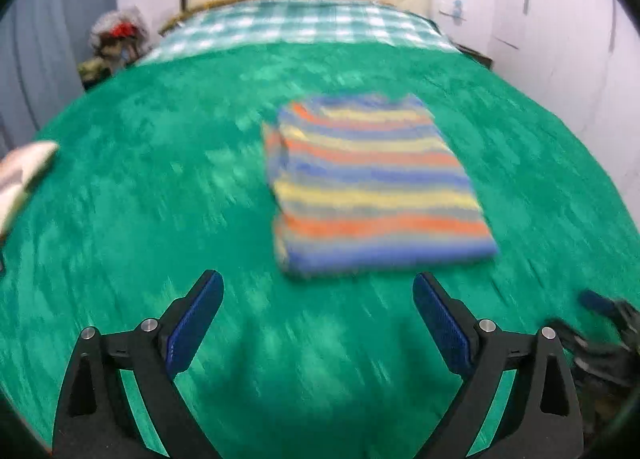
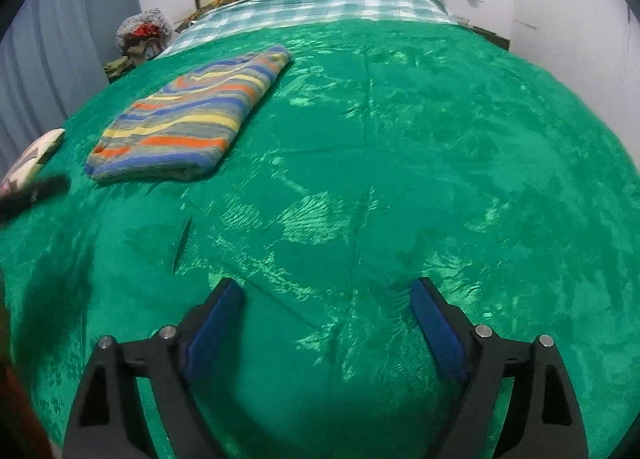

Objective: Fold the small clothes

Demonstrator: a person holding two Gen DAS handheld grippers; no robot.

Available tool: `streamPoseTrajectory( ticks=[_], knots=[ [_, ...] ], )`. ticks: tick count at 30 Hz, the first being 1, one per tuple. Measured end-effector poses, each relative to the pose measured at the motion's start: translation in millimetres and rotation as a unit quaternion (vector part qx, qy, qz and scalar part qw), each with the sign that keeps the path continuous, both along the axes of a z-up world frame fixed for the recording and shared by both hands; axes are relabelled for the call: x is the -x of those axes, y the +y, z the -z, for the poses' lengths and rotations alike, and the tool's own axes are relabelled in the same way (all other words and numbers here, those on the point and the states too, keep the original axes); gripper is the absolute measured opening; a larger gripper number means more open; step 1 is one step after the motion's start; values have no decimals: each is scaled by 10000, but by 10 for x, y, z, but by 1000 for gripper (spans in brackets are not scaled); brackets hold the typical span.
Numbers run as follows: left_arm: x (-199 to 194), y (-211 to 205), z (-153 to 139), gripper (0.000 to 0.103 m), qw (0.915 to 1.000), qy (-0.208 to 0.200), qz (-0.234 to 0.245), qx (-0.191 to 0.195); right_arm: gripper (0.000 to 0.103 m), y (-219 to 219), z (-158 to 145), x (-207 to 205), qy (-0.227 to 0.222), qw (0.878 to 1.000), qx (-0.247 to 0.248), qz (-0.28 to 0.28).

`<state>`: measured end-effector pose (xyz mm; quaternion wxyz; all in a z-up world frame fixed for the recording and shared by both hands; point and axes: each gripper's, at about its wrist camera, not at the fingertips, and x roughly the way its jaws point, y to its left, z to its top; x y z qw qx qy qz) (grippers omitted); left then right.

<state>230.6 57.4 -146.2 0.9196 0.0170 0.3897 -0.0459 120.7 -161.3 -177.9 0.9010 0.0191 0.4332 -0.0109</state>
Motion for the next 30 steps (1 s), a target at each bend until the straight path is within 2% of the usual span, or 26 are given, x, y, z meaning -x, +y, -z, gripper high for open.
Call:
streamPoseTrajectory(
  ticks=[4, 5, 7, 9, 11, 12, 13, 14, 15, 17, 21, 30],
  knots=[
    [-322, 165, 234, 96, 9991, 387, 103, 170, 87, -164, -301, 53, -460, 9959, 370, 681],
    [-377, 200, 343, 97, 9988, 467, 127, 94, 87, -287, -364, -5, -491, 9935, 432, 927],
    [-410, 230, 564, 103, 9980, 602, 140, -157, 87, -477, -421, -119, -531, 9902, 424, 1218],
    [-455, 291, 715, 103, 9977, 644, 185, 44, 88, -692, -420, -316, -506, 9862, 527, 1487],
    [-477, 272, 710, 103, 9978, 644, 153, -4, 91, -856, -299, -509, -291, 9840, 547, 1673],
    [-472, 254, 710, 103, 9978, 642, 152, -68, 94, -916, -190, -595, -113, 9844, 430, 1704],
    [-457, 242, 699, 103, 9979, 621, 151, -100, 103, -968, -7, -695, 243, 9851, 240, 1688],
    [-451, 236, 686, 103, 9979, 627, 147, -102, 103, -994, 111, -735, 368, 9856, 156, 1645],
    [-467, 229, 684, 103, 9978, 644, 148, -102, 103, -980, 100, -719, 220, 9862, 209, 1629],
    [-489, 230, 686, 103, 9977, 650, 149, -75, 103, -972, 90, -718, 198, 9861, 258, 1628],
    [-481, 219, 674, 103, 9977, 661, 145, -75, 103, -1047, 76, -630, 42, 9869, -32, 1609],
    [-481, 220, 675, 103, 9977, 663, 145, -75, 103, -995, 99, -710, 89, 9867, 96, 1619]
  ],
)
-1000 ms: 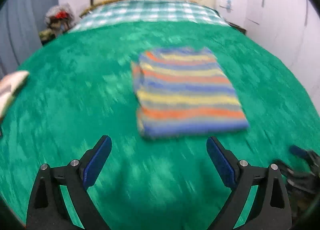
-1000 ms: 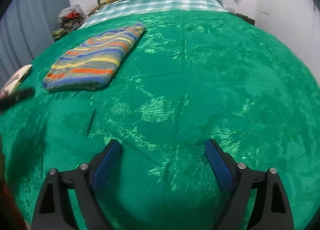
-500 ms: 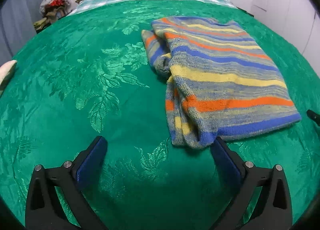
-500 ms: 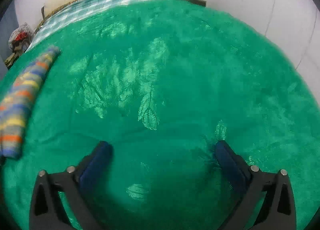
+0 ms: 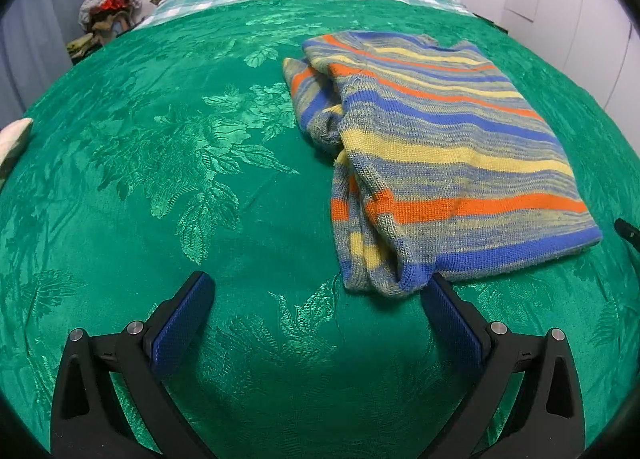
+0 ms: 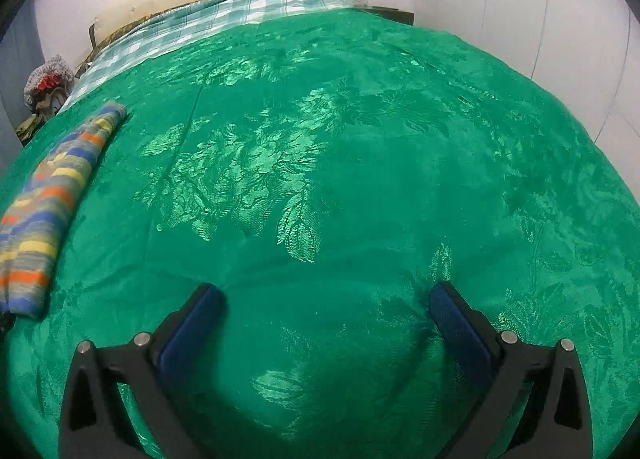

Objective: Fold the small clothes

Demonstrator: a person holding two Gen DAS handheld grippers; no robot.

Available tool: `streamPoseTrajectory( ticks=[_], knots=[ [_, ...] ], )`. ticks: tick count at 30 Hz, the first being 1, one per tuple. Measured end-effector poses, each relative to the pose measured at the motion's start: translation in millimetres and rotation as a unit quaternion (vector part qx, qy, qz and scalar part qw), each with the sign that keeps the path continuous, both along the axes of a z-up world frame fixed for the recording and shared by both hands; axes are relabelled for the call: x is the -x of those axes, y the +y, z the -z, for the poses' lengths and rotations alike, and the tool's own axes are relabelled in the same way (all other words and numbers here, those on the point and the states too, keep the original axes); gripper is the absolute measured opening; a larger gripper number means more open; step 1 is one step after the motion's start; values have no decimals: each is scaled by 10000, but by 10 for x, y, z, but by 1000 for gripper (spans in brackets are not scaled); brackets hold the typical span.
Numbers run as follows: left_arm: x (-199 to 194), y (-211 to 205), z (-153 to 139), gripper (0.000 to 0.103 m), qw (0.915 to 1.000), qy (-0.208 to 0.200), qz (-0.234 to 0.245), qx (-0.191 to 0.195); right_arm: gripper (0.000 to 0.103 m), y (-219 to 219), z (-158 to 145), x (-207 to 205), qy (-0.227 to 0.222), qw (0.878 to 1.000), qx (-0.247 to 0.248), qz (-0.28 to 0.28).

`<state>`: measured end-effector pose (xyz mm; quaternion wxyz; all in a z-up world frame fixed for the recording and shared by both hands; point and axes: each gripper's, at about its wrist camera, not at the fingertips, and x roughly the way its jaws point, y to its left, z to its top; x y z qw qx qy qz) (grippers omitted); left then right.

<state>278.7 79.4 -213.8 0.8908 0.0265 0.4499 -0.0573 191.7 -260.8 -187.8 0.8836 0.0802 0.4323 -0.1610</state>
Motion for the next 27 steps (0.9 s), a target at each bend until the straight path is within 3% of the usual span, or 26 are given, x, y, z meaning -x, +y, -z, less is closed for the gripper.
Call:
streamPoseTrajectory(
  ticks=[27],
  knots=[
    [21, -6, -4, 103, 10000, 9, -2, -5, 103, 63, 30, -104, 228, 9991, 345, 0]
  ],
)
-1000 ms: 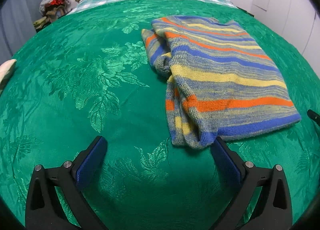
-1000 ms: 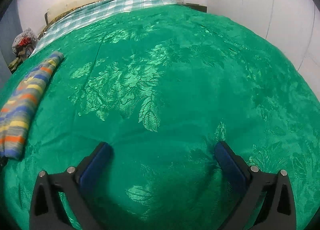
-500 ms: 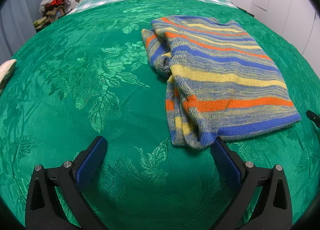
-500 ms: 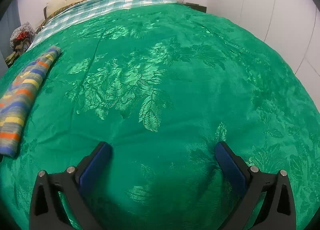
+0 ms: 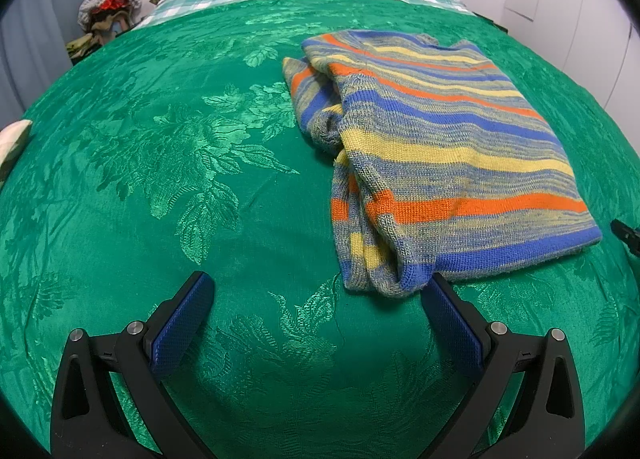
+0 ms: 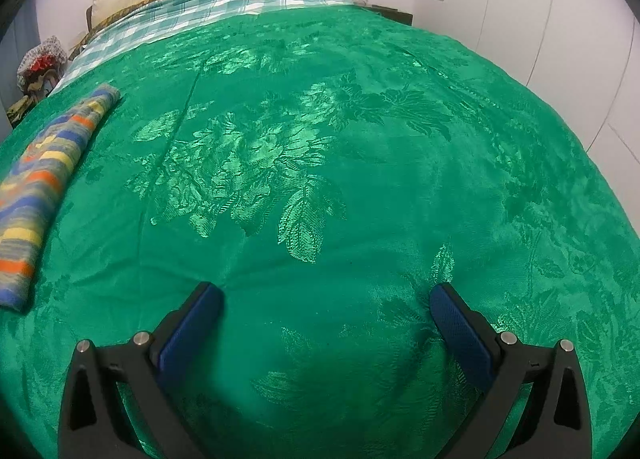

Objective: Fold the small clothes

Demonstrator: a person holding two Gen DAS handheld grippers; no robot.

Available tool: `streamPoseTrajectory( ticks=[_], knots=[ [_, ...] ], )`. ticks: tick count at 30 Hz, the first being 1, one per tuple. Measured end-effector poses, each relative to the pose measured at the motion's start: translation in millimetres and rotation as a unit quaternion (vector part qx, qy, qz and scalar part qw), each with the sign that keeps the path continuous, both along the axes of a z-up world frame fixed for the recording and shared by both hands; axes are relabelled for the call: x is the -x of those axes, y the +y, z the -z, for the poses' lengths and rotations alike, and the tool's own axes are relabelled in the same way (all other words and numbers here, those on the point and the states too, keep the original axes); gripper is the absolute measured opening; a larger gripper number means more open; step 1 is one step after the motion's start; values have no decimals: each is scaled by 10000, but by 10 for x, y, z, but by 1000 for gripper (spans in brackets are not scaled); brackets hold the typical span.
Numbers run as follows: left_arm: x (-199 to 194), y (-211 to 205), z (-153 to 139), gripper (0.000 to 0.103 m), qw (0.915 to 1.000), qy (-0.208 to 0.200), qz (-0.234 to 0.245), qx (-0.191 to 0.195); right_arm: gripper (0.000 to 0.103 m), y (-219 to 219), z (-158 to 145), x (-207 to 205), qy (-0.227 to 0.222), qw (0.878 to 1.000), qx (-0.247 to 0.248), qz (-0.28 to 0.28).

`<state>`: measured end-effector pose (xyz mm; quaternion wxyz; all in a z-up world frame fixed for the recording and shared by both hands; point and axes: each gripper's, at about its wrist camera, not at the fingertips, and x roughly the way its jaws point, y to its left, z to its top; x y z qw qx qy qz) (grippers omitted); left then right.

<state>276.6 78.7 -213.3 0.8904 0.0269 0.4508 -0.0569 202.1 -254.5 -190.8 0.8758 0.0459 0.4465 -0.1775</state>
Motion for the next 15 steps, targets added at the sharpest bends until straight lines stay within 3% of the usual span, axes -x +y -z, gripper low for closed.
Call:
streamPoseTrajectory(
  ticks=[15],
  knots=[
    [-1, 0, -2, 103, 10000, -1, 4, 4, 103, -1, 12, 6, -33, 10000, -1, 10]
  ],
)
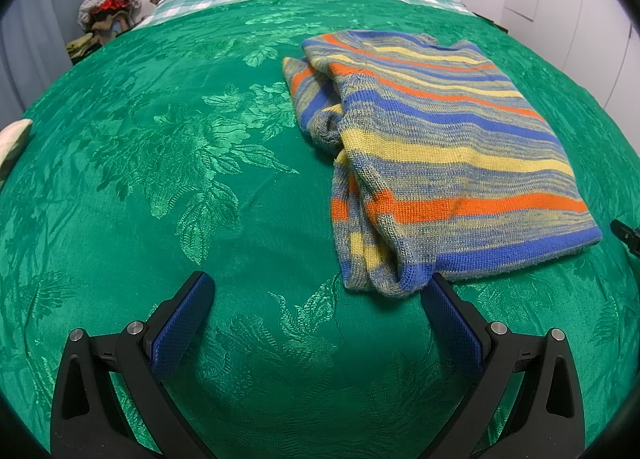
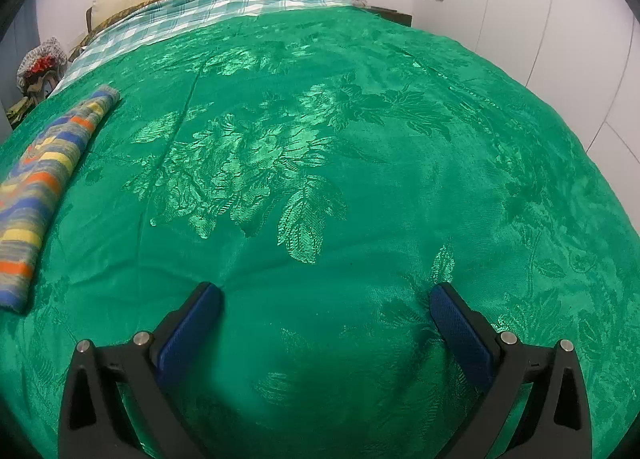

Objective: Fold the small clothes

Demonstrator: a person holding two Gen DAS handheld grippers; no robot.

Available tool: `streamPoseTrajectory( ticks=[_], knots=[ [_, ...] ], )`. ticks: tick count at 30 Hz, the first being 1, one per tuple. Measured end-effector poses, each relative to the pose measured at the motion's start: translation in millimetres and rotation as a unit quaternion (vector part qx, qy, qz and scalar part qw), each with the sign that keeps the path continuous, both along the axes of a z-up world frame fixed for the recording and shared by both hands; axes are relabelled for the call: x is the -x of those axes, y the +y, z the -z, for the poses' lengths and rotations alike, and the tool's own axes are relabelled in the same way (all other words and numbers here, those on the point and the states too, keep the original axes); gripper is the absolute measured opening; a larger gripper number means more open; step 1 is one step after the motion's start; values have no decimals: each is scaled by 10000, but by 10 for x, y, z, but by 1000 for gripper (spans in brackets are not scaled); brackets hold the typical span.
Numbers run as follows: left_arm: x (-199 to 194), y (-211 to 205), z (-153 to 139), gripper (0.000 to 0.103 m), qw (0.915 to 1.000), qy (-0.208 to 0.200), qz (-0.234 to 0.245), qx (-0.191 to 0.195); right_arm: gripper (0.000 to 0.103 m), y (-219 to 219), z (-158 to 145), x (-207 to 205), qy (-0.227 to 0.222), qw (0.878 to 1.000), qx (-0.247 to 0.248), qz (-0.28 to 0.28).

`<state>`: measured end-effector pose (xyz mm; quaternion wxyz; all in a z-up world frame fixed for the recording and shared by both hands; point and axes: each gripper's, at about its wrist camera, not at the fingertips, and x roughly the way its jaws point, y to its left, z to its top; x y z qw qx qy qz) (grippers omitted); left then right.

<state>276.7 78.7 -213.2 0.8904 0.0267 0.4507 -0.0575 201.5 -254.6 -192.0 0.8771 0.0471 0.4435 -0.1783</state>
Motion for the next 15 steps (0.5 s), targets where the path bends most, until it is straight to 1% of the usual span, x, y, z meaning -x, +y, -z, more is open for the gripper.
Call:
streamPoseTrajectory(
  ticks=[15],
  knots=[
    [-1, 6, 5, 103, 10000, 10, 3, -16, 103, 6, 0, 8, -17, 10000, 2, 3]
  ],
)
